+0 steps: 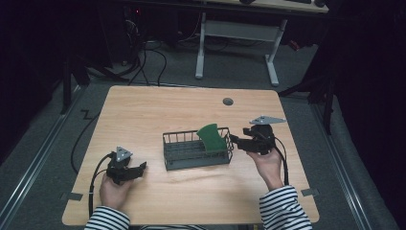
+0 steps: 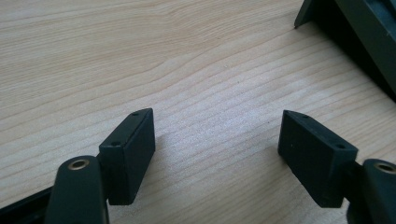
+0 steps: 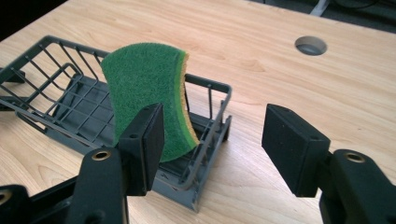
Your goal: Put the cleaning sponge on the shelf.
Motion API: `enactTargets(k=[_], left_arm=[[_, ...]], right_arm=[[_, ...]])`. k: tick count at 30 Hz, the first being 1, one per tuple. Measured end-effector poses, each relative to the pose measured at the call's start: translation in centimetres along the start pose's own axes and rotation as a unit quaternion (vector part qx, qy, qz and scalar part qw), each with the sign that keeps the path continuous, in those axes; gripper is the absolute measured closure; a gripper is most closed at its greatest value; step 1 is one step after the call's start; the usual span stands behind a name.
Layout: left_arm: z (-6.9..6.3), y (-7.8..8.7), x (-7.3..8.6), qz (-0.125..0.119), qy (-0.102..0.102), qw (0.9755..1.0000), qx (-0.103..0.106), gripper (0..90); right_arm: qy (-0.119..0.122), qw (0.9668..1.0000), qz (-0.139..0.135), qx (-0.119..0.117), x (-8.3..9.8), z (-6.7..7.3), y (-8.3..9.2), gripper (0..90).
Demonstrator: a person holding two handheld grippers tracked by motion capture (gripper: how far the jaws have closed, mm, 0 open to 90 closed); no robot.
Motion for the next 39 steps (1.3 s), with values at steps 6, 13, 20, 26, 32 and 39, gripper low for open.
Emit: enactTargets(k=[6,13,20,26,32,39], left_arm=[[0.0,0.0,0.0,0.0,0.0,1.0,0.0,27.9],[0.0,0.0,0.0,0.0,0.001,1.0,0.0,28.2],[0.0,0.0,0.0,0.0,0.0,1.0,0.0,28.3],[0.0,0.0,0.0,0.0,0.0,1.0,0.0,28.3],[0.0,0.0,0.0,0.0,0.001,1.0,0.0,28.3],[0.0,0.0,0.0,0.001,-0.002,1.0,0.0,27.1]], right_arm=[[-0.006,0.9999,-0.009,0.007,0.5,-0.6,1.5,39.5],[-0.023,0.9995,-0.018,0.012,1.8,-1.0,2.7,39.7],[-0.046,0.9981,-0.036,0.02,3.3,-1.8,4.4,39.2],[-0.058,0.997,-0.042,0.027,4.8,-2.4,5.3,39.0],[-0.081,0.9951,-0.046,0.034,6.9,-2.7,5.7,39.0],[-0.098,0.9936,-0.043,0.035,8.8,-2.8,5.3,38.9]])
Point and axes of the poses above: each handheld gripper's, and its own axes: y roughly backward along the jaws, x roughly out of its underside, z roughly to its left, the point moved 3 cm from there along -y, roughly forward along the jaws, and after that the axes turned 11 degrees about y, right-handed, at the moved point
